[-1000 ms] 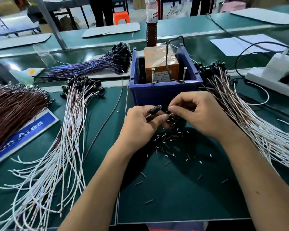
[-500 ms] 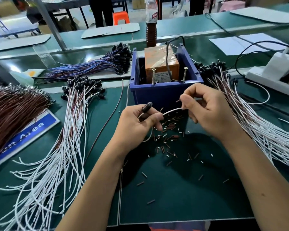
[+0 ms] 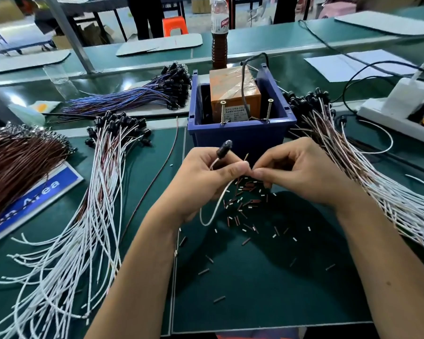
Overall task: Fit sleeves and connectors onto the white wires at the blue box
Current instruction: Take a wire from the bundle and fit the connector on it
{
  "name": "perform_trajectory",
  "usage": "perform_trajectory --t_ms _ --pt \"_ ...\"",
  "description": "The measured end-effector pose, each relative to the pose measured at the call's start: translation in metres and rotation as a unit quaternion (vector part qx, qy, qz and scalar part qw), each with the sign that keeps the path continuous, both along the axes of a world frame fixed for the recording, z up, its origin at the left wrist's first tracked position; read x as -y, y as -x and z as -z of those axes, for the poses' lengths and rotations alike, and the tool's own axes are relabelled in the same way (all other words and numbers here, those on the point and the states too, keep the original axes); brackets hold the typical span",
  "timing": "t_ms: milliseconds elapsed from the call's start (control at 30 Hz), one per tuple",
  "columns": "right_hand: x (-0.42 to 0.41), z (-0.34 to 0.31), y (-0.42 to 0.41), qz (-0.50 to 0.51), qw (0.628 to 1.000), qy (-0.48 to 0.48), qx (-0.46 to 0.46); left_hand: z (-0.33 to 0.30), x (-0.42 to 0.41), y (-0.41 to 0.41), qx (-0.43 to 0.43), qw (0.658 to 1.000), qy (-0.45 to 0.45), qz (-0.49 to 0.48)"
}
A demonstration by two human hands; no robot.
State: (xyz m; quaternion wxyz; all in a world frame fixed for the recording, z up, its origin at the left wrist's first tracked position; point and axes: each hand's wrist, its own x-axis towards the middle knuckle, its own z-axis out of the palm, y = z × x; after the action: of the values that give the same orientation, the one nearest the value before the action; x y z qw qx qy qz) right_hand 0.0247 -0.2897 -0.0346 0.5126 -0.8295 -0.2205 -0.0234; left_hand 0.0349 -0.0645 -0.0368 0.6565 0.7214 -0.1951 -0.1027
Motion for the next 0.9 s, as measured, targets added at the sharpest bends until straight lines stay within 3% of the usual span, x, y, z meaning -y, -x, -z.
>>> perform_trajectory --t_ms 67,200,400,667,800,900 --pt "-0.003 0.001 0.0 0.004 1.0 -0.007 0.002 0.002 -0.001 -0.002 -0.02 1.0 -0.004 -0.01" --pt "-0.002 0.003 0.0 0.007 1.0 -0.005 -0.001 0.005 -0.008 0.0 -0.067 0.996 -0.015 0.062" --pt "0.012 0.004 -0.004 0.089 0.994 -0.055 -0.023 0.005 -0.012 0.001 -0.076 0.997 0.028 0.017" --pt "0.002 0.004 0.0 -0.028 0.998 0.025 -0.056 0.011 -0.001 0.003 -0.083 0.995 -0.018 0.06" --pt "0.005 0.008 -0.006 0.085 0.991 -0.076 -0.068 0.01 -0.003 0.001 -0.099 0.995 0.018 -0.007" --pt "0.005 0.011 -0.009 0.107 0.99 -0.064 -0.06 0.011 -0.002 0.0 -0.117 0.993 0.018 -0.012"
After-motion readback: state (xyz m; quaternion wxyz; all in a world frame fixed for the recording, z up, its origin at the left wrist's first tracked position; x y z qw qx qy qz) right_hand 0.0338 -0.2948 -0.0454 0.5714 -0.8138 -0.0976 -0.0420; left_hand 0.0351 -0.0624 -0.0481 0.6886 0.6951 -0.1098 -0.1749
